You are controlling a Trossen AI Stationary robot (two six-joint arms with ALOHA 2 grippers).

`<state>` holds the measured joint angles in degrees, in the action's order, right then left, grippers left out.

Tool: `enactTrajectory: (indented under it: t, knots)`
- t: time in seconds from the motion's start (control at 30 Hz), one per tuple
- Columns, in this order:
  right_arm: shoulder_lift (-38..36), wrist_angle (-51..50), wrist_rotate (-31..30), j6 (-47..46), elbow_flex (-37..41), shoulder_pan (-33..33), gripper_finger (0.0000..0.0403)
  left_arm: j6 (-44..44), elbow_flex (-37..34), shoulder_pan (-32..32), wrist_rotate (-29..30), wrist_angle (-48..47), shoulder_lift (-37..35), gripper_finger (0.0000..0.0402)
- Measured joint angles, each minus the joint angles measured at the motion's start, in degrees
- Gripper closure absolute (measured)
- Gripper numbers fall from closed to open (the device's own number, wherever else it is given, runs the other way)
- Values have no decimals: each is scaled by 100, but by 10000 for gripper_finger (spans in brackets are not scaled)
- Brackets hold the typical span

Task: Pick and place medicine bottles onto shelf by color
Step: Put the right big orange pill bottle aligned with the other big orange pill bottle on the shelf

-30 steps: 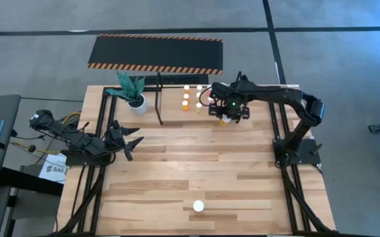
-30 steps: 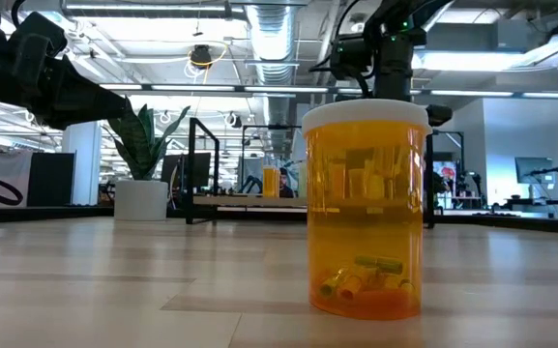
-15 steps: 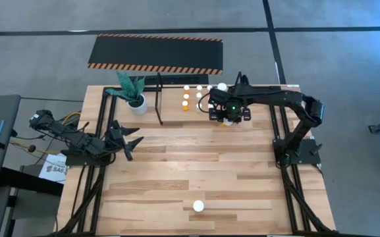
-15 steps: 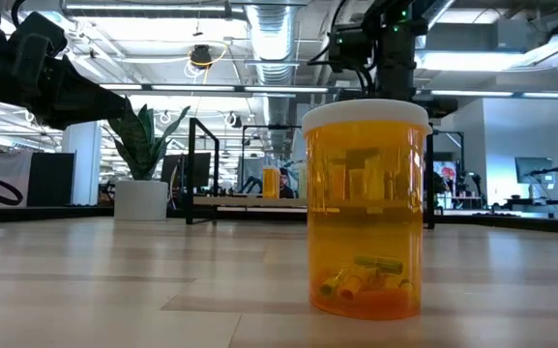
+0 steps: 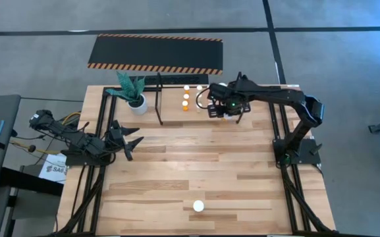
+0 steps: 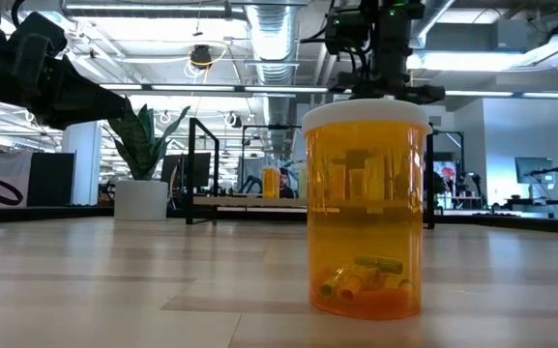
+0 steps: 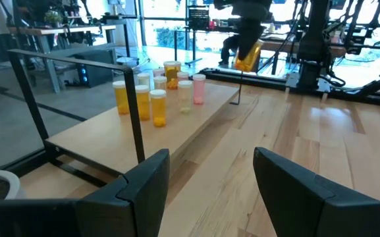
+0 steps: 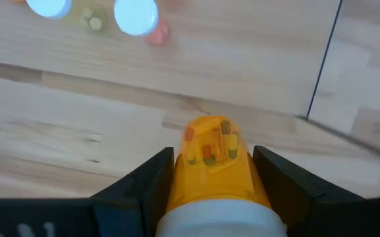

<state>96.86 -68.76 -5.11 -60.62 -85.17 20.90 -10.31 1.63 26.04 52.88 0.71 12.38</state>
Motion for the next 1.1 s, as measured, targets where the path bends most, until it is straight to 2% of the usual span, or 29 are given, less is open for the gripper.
enactTrajectory:
  t: [0.47, 0.67, 0.87, 1.1]
  knots:
    - [52, 250, -535, 1926, -3, 179, 187, 0, 1, 1, 1, 2, -1, 193]
    - [493, 261, -563, 2681, -109, 254, 187, -2, 2, 0, -2, 0, 0, 193]
    - [1070, 16, -317, 3368, -670, 457, 187, -1, 1, 0, 1, 0, 0, 193]
    - [1591, -345, -203, 3707, -1207, 604, 186, 0, 0, 0, 1, 0, -2, 193]
